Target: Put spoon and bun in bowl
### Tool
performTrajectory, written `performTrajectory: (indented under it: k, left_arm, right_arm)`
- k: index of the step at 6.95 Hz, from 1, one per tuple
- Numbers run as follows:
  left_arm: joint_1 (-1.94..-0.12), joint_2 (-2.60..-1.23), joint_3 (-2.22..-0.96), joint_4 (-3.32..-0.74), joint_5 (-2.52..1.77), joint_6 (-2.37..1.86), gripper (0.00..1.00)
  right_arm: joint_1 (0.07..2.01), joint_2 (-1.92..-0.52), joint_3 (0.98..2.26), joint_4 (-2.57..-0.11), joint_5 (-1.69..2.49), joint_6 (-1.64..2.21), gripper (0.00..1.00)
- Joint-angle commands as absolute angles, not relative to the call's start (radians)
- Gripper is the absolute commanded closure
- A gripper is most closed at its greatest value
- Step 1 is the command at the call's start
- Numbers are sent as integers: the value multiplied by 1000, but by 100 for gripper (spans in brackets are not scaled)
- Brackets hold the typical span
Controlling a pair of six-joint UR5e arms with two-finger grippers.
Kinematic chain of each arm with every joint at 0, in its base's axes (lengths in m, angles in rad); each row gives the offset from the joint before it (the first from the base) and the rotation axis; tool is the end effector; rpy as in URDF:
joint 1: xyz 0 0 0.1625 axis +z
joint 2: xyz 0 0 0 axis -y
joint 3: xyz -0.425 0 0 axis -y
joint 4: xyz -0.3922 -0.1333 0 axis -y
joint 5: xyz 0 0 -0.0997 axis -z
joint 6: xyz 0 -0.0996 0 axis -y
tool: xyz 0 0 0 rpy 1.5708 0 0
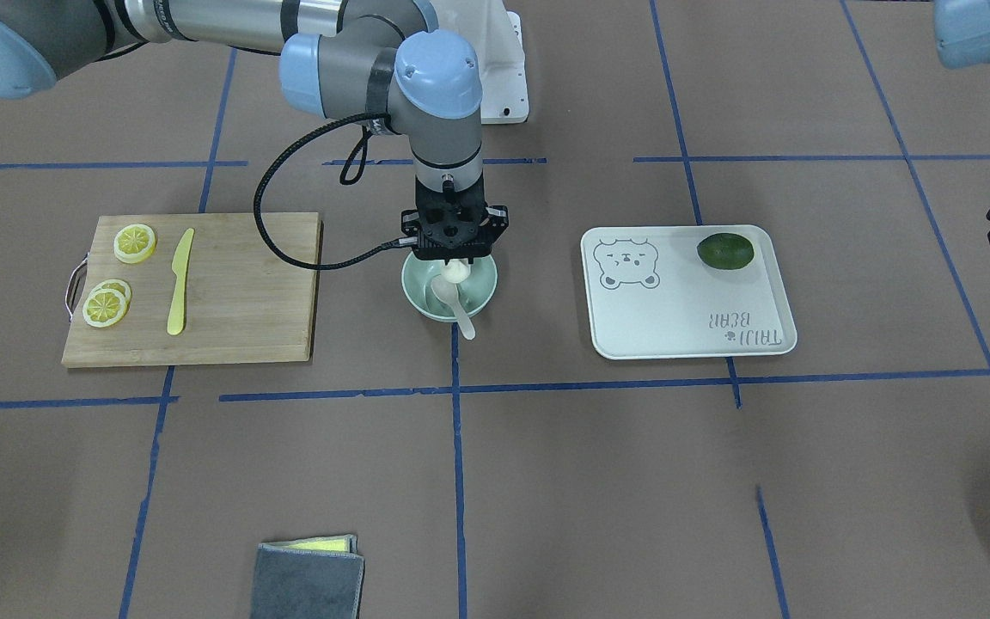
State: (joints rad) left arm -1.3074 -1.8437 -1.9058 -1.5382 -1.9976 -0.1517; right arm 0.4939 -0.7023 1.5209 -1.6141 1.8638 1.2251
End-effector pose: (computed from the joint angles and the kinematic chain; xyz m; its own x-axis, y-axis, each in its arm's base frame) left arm 0.0594 -0.5738 0.3696 0.8438 0.3268 -0.4256 -0.0920 0.8695 0.4854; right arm -0.5935 -0.4383 0.1490 0.6851 0.0004 0.7284 -0.0465 0.9980 0.0431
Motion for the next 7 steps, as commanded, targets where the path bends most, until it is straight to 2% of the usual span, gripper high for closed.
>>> performTrajectory:
  k: [1, 5, 7]
  left_arm:
    - [-1309, -1832, -1905, -1542, -1999, -146, 0]
    - [-1308, -1832, -1896, -1540, -2000, -146, 0]
    - [-1322, -1825, -1869, -1520, -2000, -138, 0]
  right_arm:
    - [500, -701, 1523, -1614, 1856, 1224, 0]
    - [552, -707, 1548, -1630, 1876, 1221, 0]
    - [622, -840, 1790, -1814, 1901, 1154, 0]
